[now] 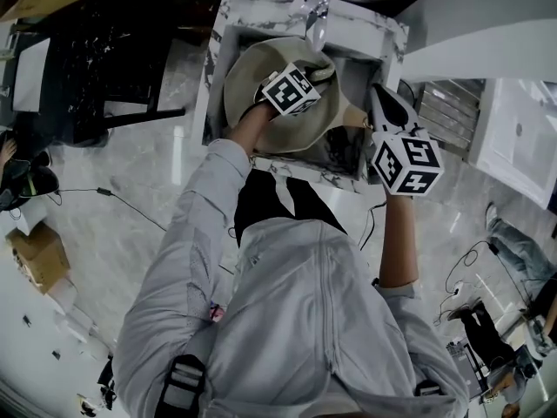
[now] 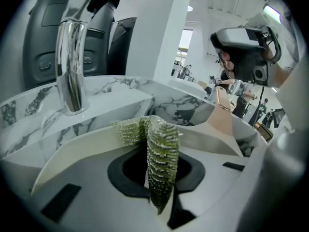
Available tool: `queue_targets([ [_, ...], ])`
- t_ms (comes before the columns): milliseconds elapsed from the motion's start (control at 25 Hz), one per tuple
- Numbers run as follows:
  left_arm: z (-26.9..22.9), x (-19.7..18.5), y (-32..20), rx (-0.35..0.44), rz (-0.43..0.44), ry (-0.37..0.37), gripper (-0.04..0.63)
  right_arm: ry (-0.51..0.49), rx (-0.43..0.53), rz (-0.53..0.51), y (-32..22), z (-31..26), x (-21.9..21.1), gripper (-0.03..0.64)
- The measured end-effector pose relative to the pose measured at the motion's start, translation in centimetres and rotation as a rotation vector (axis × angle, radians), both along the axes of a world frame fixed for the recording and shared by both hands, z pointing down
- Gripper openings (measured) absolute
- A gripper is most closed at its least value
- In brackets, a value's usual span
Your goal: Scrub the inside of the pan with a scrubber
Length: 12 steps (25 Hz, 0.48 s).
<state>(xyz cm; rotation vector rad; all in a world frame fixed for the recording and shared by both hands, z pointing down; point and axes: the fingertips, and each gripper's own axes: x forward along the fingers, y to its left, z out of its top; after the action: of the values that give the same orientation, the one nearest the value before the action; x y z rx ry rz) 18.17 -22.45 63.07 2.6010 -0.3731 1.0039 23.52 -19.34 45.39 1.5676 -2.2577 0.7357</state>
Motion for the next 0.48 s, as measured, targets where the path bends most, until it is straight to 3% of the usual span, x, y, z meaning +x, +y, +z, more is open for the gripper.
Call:
queue_targets([
  [480, -1.4, 0.9, 4.7, -0.065, 0.215, 0.009, 0.071, 0.007, -0.007, 0.015, 1.2, -0.7, 0.7, 0.037],
])
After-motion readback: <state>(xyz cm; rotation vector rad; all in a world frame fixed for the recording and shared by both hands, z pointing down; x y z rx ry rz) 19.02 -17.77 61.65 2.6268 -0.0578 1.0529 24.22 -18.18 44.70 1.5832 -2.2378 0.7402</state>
